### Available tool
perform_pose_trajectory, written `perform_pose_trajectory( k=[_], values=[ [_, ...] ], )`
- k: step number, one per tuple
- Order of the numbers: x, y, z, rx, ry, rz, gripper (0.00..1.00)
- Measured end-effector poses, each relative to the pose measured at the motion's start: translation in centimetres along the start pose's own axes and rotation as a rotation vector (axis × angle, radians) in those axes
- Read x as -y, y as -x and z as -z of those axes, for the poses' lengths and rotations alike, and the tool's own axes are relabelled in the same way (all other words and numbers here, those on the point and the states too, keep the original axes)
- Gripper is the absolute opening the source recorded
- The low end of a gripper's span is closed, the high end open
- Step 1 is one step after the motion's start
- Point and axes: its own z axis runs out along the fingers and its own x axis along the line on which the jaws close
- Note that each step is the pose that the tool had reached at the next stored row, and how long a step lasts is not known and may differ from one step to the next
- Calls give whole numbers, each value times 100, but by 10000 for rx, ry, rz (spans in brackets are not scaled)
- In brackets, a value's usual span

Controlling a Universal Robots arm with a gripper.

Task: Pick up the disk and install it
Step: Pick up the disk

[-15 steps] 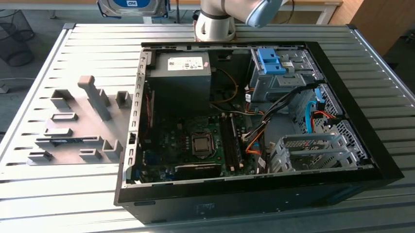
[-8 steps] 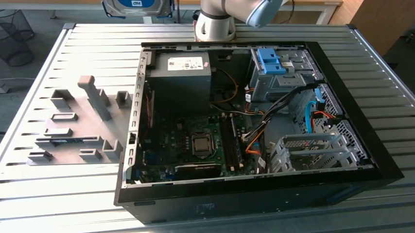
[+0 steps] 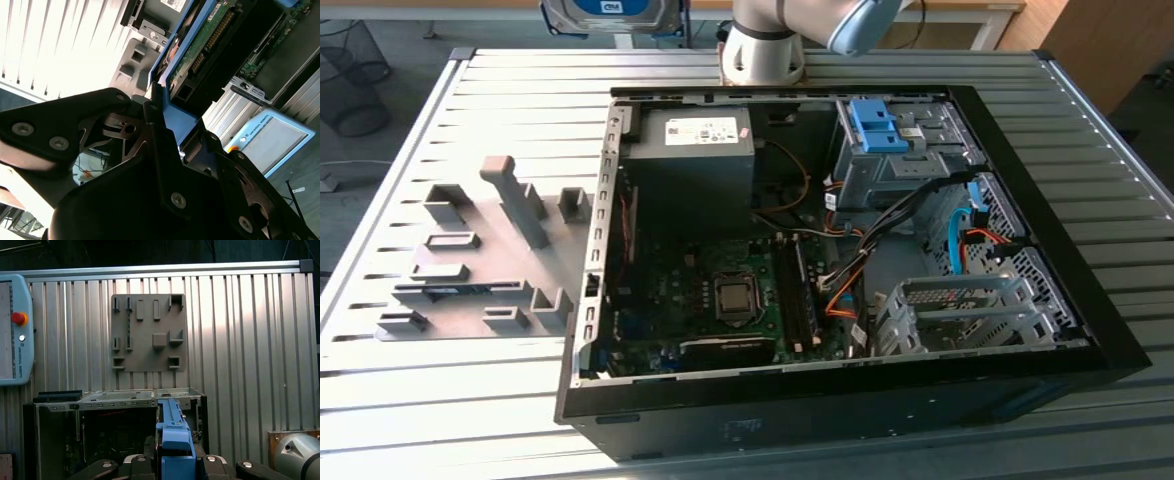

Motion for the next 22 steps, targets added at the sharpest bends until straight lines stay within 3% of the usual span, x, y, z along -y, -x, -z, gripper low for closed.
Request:
perform_pose_trajectory(
  k=[18, 22],
  values=[
    [215, 11, 3, 0, 0, 1, 36],
    [263, -45, 5, -1, 1, 0, 36]
  ],
)
